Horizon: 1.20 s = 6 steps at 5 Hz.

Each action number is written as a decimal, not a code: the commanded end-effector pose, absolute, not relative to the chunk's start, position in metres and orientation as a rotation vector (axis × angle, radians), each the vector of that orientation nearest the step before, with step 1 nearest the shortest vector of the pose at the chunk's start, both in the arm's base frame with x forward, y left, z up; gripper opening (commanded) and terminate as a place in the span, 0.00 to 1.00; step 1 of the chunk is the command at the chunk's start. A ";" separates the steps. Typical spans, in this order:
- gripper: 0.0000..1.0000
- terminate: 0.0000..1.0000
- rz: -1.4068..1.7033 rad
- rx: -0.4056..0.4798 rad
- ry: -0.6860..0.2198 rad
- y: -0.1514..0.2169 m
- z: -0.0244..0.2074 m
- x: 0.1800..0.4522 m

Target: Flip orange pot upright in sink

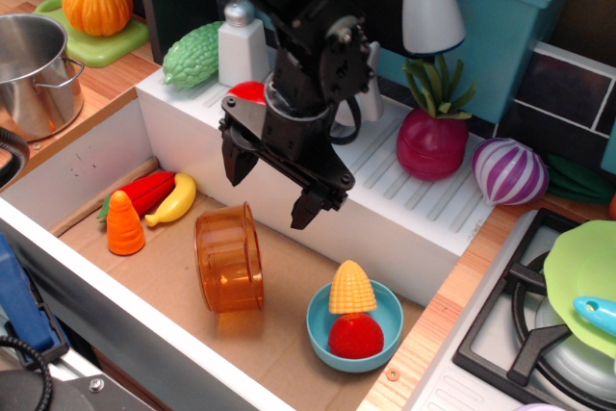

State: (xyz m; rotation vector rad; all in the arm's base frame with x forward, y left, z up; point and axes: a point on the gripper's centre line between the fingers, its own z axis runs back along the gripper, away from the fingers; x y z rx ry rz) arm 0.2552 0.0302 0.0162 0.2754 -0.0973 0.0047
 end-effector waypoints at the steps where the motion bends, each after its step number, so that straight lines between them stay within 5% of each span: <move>1: 1.00 0.00 -0.006 0.332 -0.149 0.030 0.011 0.262; 6: 1.00 0.00 -0.020 0.408 -0.148 0.052 -0.016 0.233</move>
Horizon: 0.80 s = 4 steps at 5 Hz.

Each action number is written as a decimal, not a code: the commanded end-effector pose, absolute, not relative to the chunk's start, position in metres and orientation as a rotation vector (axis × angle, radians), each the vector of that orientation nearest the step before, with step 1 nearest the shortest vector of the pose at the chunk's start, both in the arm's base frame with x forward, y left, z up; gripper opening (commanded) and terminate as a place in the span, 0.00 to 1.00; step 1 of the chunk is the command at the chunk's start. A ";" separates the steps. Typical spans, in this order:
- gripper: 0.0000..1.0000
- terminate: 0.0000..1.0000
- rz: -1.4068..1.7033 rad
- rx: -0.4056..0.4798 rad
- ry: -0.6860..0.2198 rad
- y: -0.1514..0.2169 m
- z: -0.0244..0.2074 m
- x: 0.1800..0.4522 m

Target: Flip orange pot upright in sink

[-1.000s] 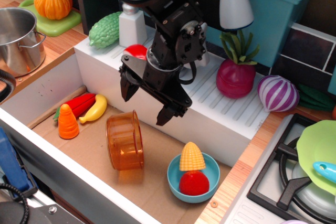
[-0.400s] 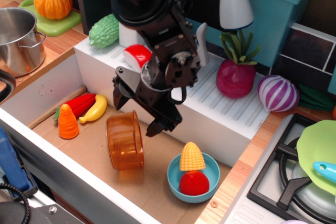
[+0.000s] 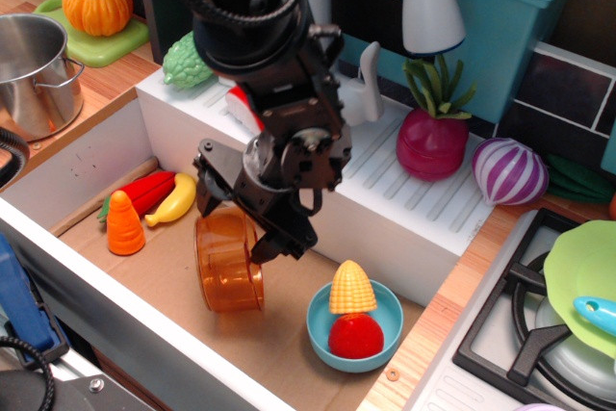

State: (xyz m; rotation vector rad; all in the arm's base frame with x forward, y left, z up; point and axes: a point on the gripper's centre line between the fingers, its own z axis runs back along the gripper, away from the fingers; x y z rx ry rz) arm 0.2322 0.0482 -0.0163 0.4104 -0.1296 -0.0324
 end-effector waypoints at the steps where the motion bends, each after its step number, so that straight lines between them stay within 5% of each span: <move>1: 0.00 0.00 -0.041 0.394 -0.192 0.060 -0.021 0.234; 4: 0.00 0.00 -0.068 0.410 -0.191 0.083 -0.017 0.230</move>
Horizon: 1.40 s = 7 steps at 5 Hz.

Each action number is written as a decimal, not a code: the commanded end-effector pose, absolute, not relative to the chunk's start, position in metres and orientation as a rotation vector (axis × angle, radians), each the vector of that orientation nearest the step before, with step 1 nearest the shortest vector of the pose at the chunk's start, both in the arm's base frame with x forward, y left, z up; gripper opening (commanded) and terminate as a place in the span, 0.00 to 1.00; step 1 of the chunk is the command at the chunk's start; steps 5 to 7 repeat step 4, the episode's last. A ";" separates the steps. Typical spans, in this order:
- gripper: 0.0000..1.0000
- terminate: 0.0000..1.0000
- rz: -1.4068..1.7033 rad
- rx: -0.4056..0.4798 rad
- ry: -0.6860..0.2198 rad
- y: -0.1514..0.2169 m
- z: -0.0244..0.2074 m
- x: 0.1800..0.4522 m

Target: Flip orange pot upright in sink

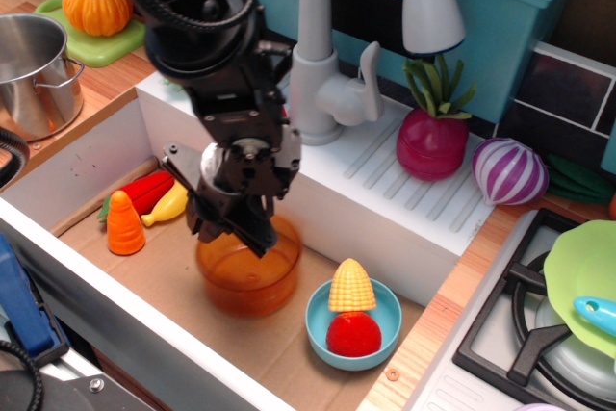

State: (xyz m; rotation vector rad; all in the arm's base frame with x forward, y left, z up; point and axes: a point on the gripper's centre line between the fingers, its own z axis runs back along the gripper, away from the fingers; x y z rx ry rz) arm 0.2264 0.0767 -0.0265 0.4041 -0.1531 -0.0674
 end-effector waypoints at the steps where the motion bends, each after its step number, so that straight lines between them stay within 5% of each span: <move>1: 0.00 0.00 -0.062 0.349 -0.213 0.086 -0.015 0.228; 2: 1.00 0.00 -0.043 0.227 -0.254 0.085 -0.016 0.228; 3: 1.00 0.00 -0.059 0.132 -0.295 0.084 -0.017 0.227; 4: 1.00 1.00 -0.059 0.132 -0.295 0.084 -0.017 0.227; 7: 1.00 1.00 -0.059 0.132 -0.295 0.084 -0.017 0.227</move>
